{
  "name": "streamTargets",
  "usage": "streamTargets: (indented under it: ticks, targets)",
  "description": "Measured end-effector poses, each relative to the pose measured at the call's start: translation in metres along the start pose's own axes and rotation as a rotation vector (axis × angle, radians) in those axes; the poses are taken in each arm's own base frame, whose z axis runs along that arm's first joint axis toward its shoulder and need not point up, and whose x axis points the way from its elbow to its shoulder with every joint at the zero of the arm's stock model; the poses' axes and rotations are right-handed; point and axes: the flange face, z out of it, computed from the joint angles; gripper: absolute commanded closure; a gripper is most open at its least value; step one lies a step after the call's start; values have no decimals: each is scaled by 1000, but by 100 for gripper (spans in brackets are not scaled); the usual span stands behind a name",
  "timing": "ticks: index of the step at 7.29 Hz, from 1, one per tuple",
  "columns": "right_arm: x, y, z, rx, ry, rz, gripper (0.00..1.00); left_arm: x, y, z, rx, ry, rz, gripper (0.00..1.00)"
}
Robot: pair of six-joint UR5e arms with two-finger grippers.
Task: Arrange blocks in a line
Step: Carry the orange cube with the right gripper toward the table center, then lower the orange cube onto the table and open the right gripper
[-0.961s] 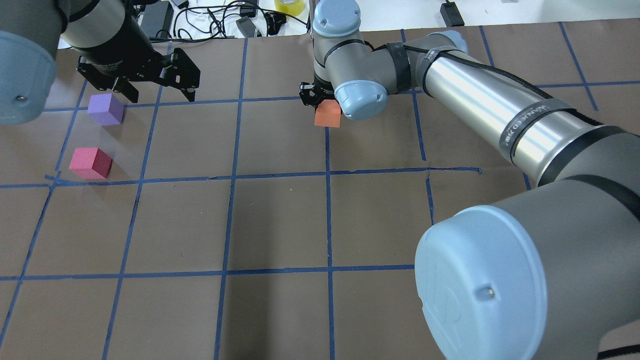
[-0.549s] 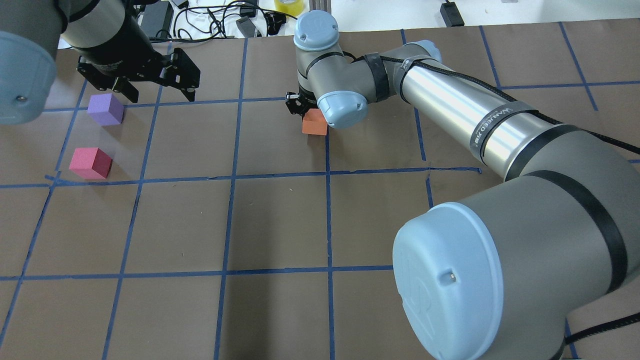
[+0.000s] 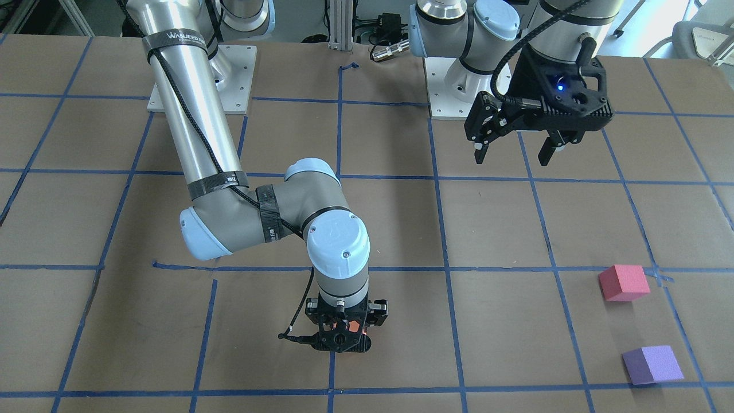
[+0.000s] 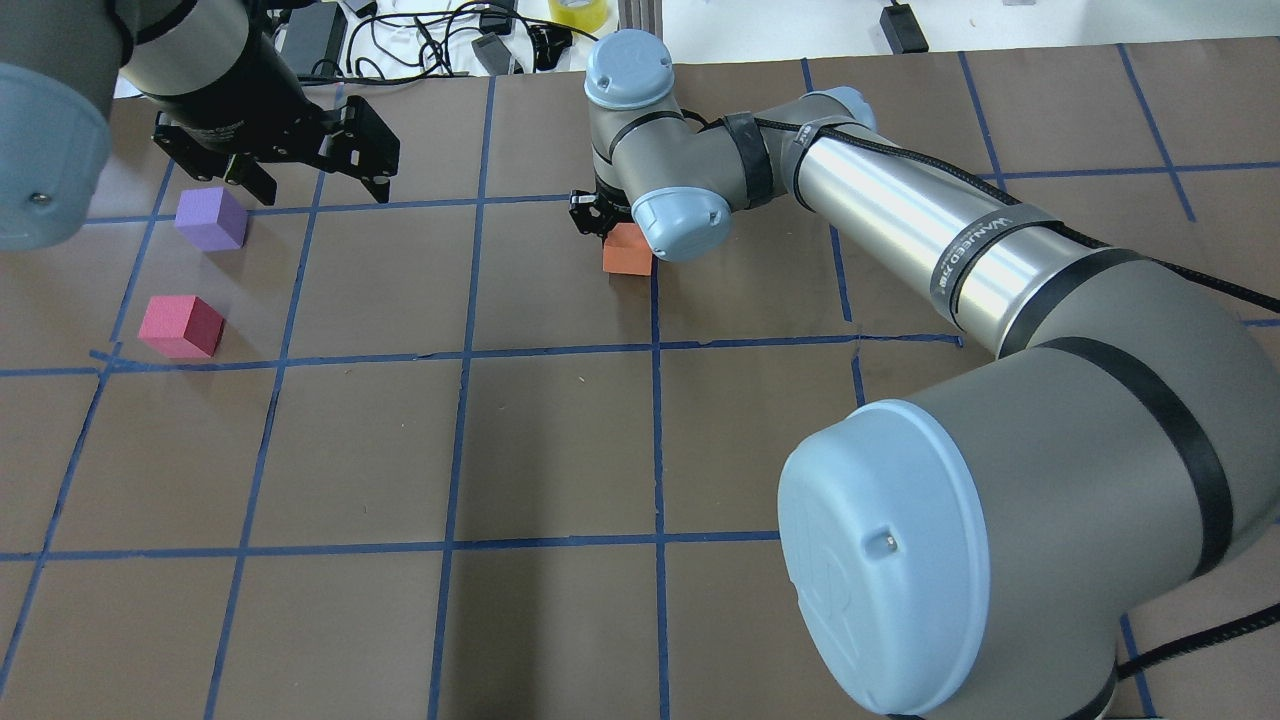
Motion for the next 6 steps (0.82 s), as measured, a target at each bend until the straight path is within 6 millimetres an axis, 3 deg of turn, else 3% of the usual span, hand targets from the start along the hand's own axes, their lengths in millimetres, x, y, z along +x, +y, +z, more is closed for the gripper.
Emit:
streamTargets:
  ticks: [1,4,5,6]
  targets:
    - [0,-1,1,9,-4,5,0,0,0,0,0,-1,3,0]
    - [-2,-3,-6,43,-21,16,0,0,2,2,-6,-3,13,0]
    - [-2,-3,-19,53,-27,16,0,0,3,4,-10,-3,13,0]
    - [1,-3,-47,59,-29,16,0,0,4,4,-9,-3,14,0]
